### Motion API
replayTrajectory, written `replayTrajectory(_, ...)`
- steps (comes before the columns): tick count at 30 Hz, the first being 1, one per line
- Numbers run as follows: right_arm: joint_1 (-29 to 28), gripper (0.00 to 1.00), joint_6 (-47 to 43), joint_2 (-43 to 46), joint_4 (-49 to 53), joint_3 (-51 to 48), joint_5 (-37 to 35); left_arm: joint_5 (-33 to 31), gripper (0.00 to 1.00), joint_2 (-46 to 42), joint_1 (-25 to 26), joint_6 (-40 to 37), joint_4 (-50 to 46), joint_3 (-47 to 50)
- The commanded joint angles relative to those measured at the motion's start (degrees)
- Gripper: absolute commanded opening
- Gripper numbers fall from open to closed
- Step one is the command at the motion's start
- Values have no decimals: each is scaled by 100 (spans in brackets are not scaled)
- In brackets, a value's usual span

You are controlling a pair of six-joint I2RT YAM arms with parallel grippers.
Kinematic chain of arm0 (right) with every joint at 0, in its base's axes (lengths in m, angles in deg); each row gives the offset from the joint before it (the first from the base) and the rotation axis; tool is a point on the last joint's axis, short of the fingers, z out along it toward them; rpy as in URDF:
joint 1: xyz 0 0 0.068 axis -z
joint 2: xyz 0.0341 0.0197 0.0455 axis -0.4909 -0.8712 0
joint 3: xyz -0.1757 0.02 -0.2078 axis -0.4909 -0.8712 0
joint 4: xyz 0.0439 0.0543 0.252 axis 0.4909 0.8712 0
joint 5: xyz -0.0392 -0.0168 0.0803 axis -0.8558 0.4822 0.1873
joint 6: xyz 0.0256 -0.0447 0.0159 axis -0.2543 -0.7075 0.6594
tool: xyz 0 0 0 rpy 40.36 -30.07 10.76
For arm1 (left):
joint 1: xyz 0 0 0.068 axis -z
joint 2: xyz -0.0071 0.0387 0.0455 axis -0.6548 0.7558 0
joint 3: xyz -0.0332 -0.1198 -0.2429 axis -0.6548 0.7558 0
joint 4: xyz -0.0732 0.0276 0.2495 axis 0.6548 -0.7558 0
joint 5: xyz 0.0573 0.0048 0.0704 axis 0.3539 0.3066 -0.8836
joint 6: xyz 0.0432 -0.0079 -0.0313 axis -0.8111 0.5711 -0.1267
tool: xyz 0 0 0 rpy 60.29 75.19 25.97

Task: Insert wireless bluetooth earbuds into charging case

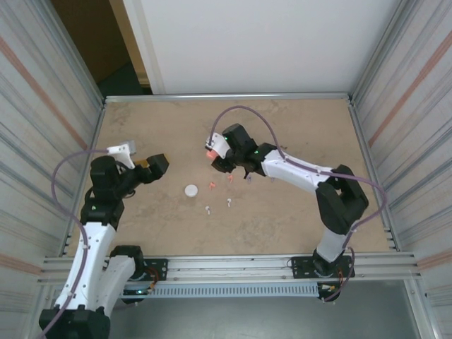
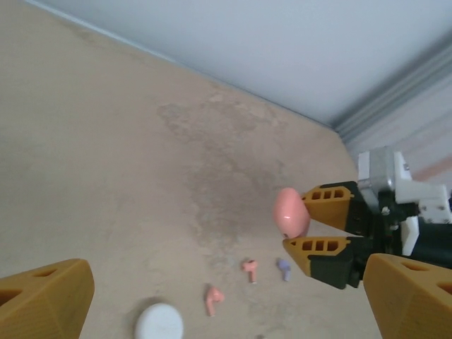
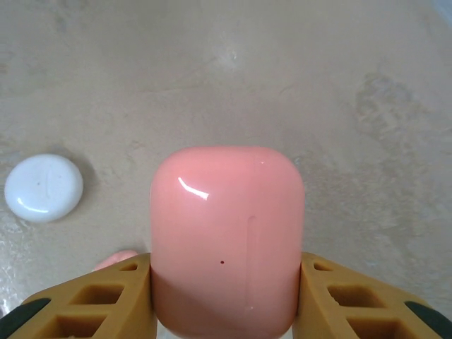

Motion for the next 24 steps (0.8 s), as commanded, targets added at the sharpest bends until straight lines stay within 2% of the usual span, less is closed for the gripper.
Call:
replayTrajectory(1,-65,34,-472,592,-540,-304,-124,1173,94,298,-26,-426,-53,-584)
replayTrajectory(6,-180,34,-965,1321,-739,-751,-258,2644,86,1055,-26,-326,132,-1188)
replayTrajectory(9,-279,34,-1240,1750,-853,-972,-327,2972,84,1384,-23,-201,157,-1426)
replayTrajectory(14,-483,34,-1738,2226,-863,-1156,-479,3068,83,1702,198,-308,192,-1676)
replayTrajectory(18,-530,34,-1862,2440,-901,-1237,-435,3044,83,2075,839,-620,110,-1869)
replayTrajectory(21,-563,34,-1899,2501,-906,-1251,-498,2765,84,2296,1288,-905,-3,-2006)
replayTrajectory(24,-577,34,-1898,2530,-903,-1255,-536,2521,85,2407,1496,-1020,-77,-2080)
